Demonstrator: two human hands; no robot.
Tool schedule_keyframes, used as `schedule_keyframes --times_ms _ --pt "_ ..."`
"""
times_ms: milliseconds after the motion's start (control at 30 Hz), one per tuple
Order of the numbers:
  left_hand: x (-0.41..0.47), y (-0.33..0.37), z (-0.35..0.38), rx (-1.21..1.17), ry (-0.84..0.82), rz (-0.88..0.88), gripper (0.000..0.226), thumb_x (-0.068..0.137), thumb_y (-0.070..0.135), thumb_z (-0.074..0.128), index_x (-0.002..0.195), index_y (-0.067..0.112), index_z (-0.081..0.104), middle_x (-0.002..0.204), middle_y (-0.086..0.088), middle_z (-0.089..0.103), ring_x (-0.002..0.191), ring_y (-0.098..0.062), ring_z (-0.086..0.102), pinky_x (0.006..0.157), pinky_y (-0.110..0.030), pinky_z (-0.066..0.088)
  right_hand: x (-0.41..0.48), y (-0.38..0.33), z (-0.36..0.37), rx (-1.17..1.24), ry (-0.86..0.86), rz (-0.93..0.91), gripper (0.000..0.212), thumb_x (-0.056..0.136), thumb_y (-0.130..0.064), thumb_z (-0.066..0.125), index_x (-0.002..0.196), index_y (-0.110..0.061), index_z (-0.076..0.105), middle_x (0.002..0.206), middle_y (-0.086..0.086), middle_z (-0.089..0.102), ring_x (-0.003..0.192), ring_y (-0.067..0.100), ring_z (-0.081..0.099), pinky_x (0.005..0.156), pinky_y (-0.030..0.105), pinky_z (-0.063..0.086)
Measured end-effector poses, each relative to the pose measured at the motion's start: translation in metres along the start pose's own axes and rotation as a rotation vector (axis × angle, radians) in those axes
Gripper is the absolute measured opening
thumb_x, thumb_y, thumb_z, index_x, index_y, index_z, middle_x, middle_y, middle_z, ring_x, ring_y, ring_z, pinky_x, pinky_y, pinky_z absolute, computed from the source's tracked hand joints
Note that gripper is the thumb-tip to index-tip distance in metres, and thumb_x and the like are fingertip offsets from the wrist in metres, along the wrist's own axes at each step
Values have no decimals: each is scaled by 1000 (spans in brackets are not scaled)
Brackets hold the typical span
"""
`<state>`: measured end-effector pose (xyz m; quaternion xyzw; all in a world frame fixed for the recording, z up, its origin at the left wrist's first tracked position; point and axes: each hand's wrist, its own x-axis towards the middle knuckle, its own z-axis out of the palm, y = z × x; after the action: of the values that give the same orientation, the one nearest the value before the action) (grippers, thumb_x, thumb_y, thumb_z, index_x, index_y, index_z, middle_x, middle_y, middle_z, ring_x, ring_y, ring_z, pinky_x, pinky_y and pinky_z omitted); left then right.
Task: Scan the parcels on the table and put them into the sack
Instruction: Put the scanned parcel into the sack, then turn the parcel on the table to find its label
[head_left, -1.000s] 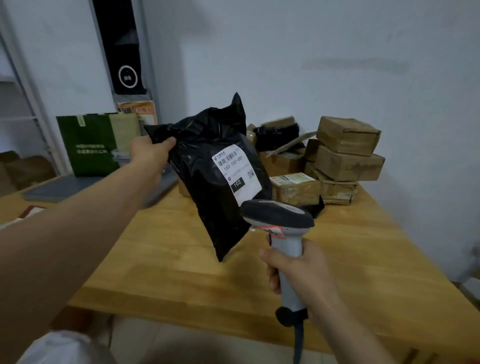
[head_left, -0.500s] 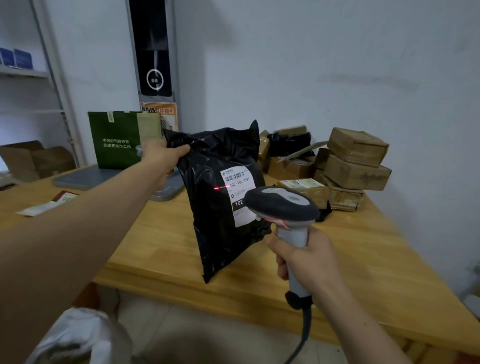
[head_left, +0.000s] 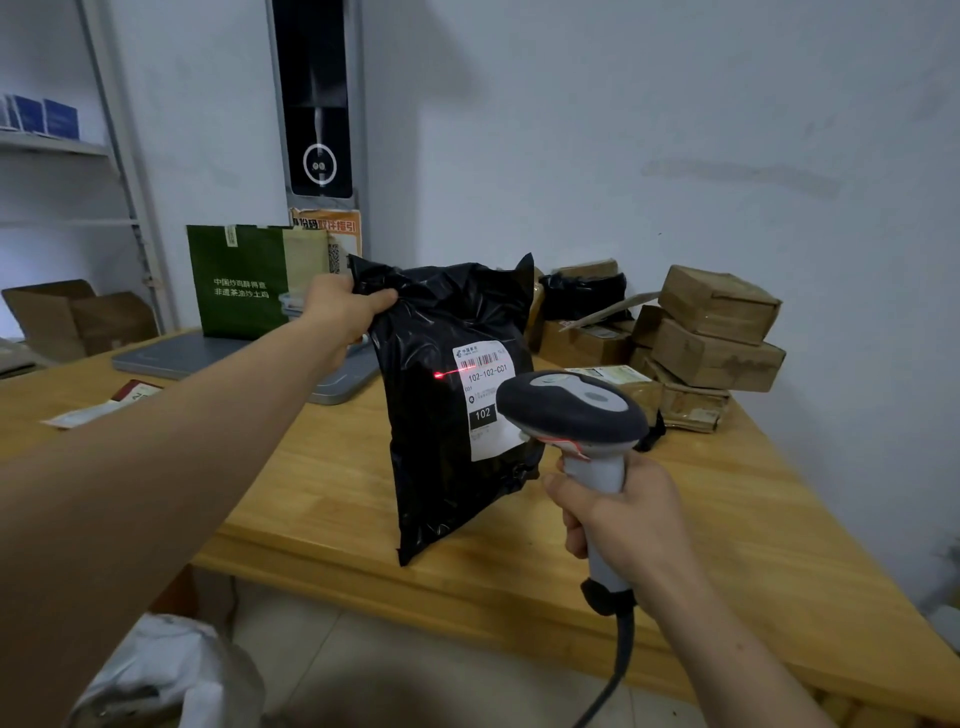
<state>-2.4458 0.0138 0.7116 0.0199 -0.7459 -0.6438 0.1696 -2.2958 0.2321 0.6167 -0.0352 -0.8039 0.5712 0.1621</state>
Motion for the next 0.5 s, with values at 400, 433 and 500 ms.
schedule_keyframes --times_ms 400,433,500 --pt "-2 2 2 9 5 8 31 90 11 65 120 3 60 103 -10 63 91 -20 61 81 -27 48 1 -1 -3 10 2 2 15 83 -11 71 80 -7 57 46 5 56 41 17 53 49 29 48" --pt "-2 2 2 7 5 8 32 90 11 65 120 3 60 102 -9 63 92 -20 60 82 -27 48 0 -1 -3 8 2 -3 15 83 -11 71 80 -8 57 46 5 57 41 17 53 49 30 48" --pt "-3 3 1 6 4 9 31 91 11 64 120 2 59 100 -8 62 91 -20 60 81 -26 46 0 -1 -3 2 3 -13 15 83 -11 71 79 -8 57 46 5 57 41 17 53 49 30 49"
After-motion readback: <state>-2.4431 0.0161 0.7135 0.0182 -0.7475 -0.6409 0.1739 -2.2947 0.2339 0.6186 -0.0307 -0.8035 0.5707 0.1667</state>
